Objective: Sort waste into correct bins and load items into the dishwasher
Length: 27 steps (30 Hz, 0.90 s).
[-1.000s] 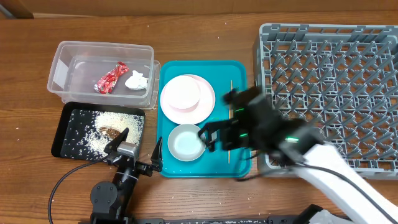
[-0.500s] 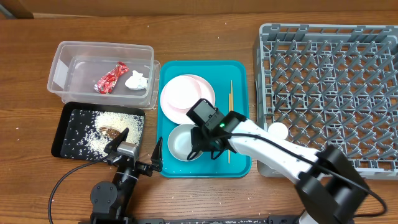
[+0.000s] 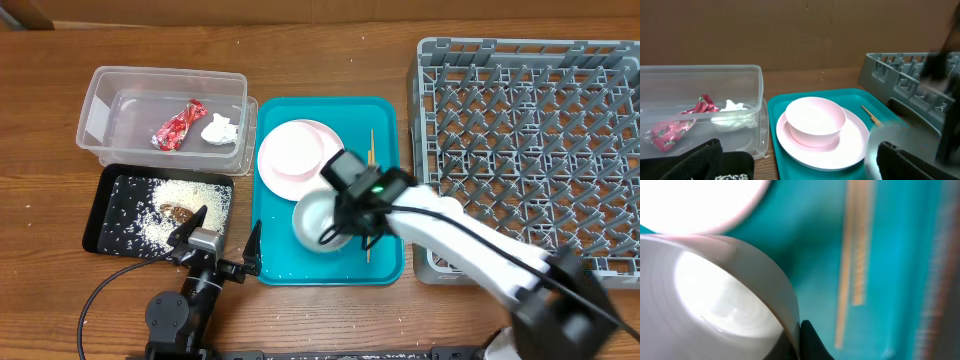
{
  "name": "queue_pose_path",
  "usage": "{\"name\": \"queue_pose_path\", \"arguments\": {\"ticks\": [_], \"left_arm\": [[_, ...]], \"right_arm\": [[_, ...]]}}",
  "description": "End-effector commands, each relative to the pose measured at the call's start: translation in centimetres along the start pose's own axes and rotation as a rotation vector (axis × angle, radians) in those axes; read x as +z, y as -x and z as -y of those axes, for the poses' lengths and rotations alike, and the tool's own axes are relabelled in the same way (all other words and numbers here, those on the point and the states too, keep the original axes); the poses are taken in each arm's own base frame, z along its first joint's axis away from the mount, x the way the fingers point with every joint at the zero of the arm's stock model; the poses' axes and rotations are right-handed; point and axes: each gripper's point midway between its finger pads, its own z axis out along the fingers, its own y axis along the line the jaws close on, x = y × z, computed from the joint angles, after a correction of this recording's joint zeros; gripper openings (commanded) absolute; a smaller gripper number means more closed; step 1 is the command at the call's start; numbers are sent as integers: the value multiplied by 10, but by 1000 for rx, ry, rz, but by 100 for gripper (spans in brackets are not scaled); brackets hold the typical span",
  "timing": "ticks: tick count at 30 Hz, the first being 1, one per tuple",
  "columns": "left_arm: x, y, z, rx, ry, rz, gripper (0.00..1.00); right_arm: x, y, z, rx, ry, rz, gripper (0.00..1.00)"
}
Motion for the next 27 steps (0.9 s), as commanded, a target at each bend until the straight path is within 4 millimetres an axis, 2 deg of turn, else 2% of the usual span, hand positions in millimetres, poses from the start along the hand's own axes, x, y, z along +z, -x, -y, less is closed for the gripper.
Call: {"name": "queue_pose_path", "arguments": {"ticks": [1, 3, 4, 5, 7, 10, 11, 16, 19, 22, 27], "left_arm": [[0, 0, 1, 23, -10, 8, 100], [0, 0, 1, 23, -10, 8, 100], [0, 0, 1, 23, -10, 8, 100], [0, 0, 1, 23, -10, 8, 100], [0, 0, 1, 23, -10, 8, 100], [0, 0, 1, 23, -10, 8, 100], [0, 0, 1, 23, -10, 8, 100], [0, 0, 1, 23, -10, 8, 100], [0, 0, 1, 23, -10, 8, 100], [0, 0, 1, 23, -10, 8, 100], [0, 0, 1, 23, -10, 8, 100]], "right_arm": [[-96, 59, 25, 57, -37, 391, 4], [-130, 74, 52, 106, -103, 534, 4], [-163, 86, 82, 166, -190, 676, 4], [-182, 93, 103, 210, -260, 764, 4], [-208, 101, 134, 280, -377, 875, 4], [-228, 109, 176, 377, -545, 957, 4], [-229, 112, 192, 420, -592, 960, 4], [-216, 132, 244, 563, -718, 931, 4], [-203, 151, 268, 484, -852, 867, 4], [-182, 166, 277, 380, -920, 784, 4], [-145, 171, 279, 312, -967, 685, 4]]}}
